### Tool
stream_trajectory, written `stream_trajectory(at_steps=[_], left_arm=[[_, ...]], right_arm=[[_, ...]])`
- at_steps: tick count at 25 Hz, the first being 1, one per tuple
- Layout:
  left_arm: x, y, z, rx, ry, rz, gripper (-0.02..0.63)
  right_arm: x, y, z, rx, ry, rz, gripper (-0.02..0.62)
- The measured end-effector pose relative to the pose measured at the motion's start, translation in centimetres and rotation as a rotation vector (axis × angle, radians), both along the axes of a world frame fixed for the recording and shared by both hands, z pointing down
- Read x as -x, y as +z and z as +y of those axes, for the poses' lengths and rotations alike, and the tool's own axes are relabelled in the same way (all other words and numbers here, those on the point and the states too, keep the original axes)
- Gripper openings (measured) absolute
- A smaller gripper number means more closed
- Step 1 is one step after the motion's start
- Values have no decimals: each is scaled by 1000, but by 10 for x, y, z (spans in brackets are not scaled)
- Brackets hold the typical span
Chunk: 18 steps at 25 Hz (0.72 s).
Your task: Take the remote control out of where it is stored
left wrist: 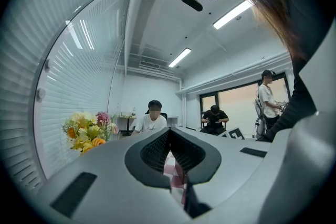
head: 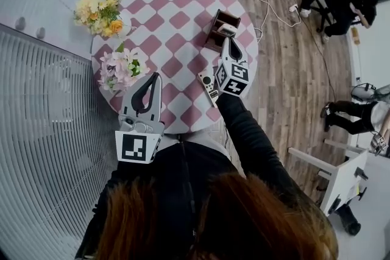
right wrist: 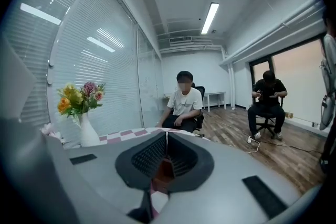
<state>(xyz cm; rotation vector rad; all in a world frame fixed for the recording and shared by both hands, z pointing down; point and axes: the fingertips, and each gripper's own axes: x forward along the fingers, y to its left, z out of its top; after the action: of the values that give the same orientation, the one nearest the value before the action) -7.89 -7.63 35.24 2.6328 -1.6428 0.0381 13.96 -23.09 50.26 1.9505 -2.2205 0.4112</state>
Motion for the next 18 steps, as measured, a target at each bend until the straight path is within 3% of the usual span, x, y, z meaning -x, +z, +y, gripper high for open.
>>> stream_trajectory(at_steps=[6,13,18], left_arm=[[-2,3,1,10,7,-3,9],[3,6,1,12,4,-13,9],[7,7,1,17,0,-14,9]], right_arm=[[-6,28,-18,54,79,-15,23],[-8,53,-36,127,178,-54,161],[-12,68,-45,185,217,-14,232]])
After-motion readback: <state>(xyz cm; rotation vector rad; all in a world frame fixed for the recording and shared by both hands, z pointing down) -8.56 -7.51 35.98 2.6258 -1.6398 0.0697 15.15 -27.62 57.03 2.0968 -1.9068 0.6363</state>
